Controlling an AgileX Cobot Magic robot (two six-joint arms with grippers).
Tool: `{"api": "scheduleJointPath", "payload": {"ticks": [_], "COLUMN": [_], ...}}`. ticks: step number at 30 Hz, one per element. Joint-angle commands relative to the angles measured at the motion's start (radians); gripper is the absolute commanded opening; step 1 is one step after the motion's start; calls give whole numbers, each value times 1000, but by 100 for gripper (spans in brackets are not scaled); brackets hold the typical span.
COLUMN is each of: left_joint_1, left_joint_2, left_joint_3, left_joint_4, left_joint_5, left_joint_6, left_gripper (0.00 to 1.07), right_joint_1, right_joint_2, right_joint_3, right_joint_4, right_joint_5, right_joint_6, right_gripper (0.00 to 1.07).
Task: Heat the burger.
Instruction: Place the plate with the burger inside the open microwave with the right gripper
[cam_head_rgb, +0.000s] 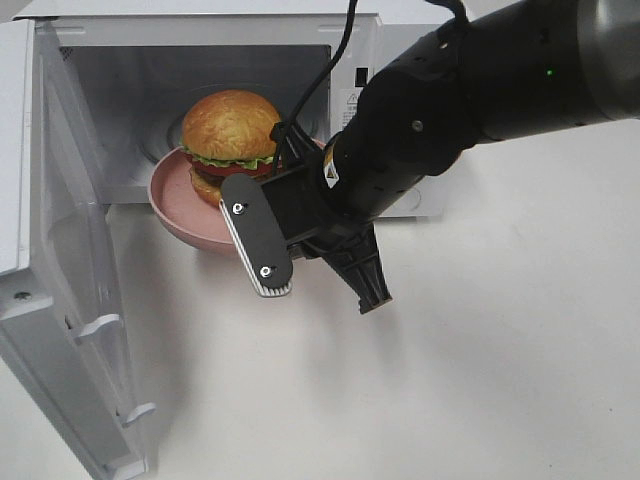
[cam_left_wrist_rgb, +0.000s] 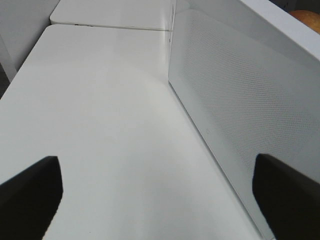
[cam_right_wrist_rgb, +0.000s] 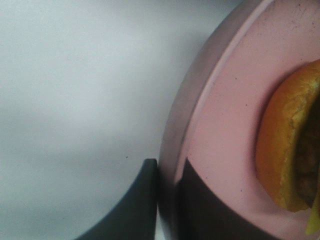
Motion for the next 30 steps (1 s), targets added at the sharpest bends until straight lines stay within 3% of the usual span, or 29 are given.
{"api": "scheduleJointPath", "payload": {"ticks": [1, 19, 30], "left_joint_1": [-2, -2, -2], "left_joint_2": [-21, -21, -21], "left_joint_3": [0, 0, 0], "left_joint_4": [-1, -1, -1], "left_joint_5": [-4, -4, -4], "left_joint_6": [-2, -2, -2], "left_gripper": [98, 98, 98], "right_joint_1": [-1, -1, -1], "right_joint_2": [0, 120, 229], "right_joint_3": [-38, -218, -396], "right_joint_4": [-18, -64, -116], "right_joint_5": [-42, -4, 76], "right_joint_6": [9, 60, 119], "right_gripper": [0, 0, 0]}}
